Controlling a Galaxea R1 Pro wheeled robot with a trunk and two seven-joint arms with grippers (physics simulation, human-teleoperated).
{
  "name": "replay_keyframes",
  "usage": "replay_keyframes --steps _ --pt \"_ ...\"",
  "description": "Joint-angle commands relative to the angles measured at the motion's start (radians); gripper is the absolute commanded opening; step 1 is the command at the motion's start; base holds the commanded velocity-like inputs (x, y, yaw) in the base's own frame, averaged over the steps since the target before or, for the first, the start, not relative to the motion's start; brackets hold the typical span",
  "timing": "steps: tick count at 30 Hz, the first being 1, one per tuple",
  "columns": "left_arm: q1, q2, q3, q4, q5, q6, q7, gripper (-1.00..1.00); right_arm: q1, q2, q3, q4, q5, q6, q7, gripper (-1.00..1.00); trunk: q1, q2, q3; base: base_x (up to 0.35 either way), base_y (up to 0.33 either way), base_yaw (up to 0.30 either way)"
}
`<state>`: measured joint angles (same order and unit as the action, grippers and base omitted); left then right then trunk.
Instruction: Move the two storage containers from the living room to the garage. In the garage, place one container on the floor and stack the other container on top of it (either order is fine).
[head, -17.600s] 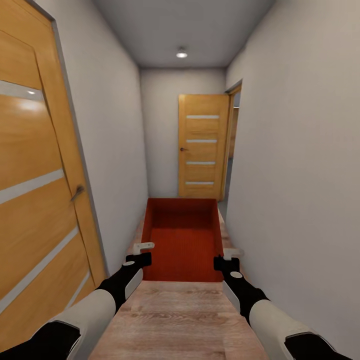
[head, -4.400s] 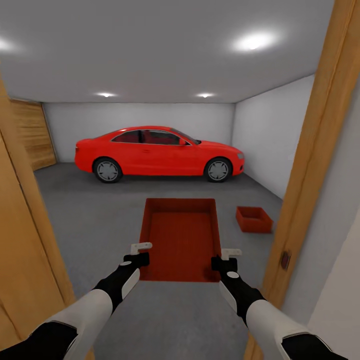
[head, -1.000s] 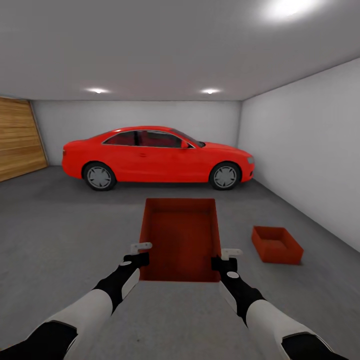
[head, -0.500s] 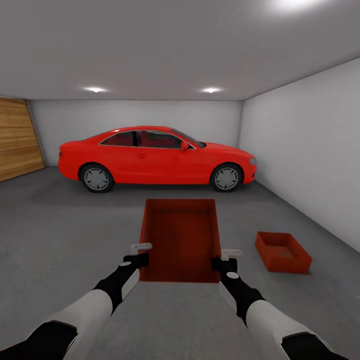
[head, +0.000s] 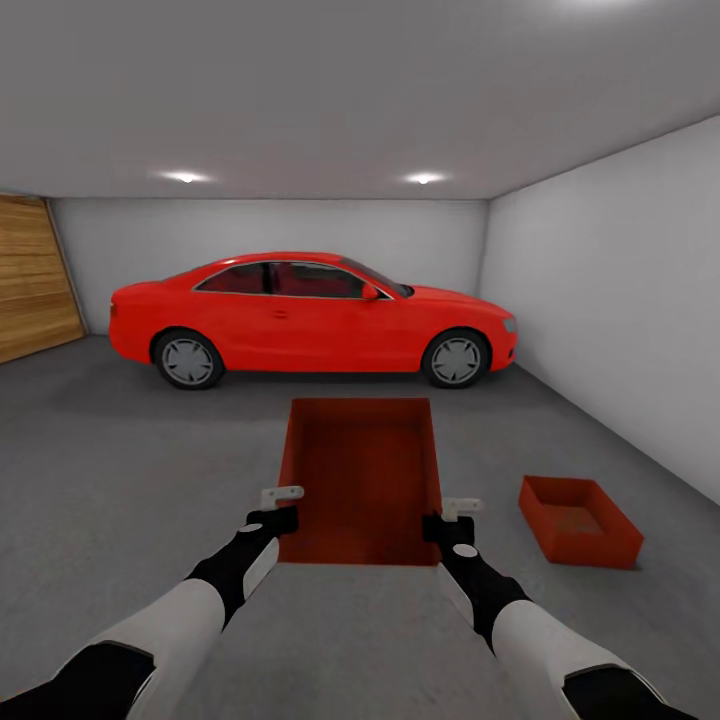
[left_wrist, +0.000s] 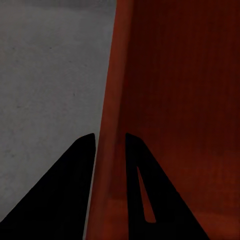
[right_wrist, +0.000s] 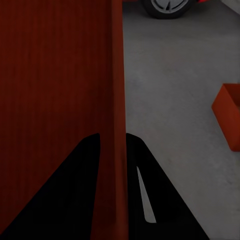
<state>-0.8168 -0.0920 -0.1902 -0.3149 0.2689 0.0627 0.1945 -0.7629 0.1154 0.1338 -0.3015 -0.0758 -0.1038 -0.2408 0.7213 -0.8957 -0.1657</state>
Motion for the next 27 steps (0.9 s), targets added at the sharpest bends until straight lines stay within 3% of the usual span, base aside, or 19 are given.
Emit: replay_keyframes --steps 1,27 --pt "0.001 0.043 -0.026 0.005 -0.005 0.006 0.089 -1.0 -0.003 -0.002 -0.062 -0.001 -0.002 -0.007 -0.044 -1.0 0.001 -0.001 -0.001 0.322 0.0 0.0" --pt "0.001 0.043 -0.026 0.007 -0.004 0.006 0.089 -1.0 -0.003 -0.002 -0.062 -0.001 -0.002 -0.004 -0.045 -1.0 0.001 -0.001 -0.001 0.322 0.0 0.0"
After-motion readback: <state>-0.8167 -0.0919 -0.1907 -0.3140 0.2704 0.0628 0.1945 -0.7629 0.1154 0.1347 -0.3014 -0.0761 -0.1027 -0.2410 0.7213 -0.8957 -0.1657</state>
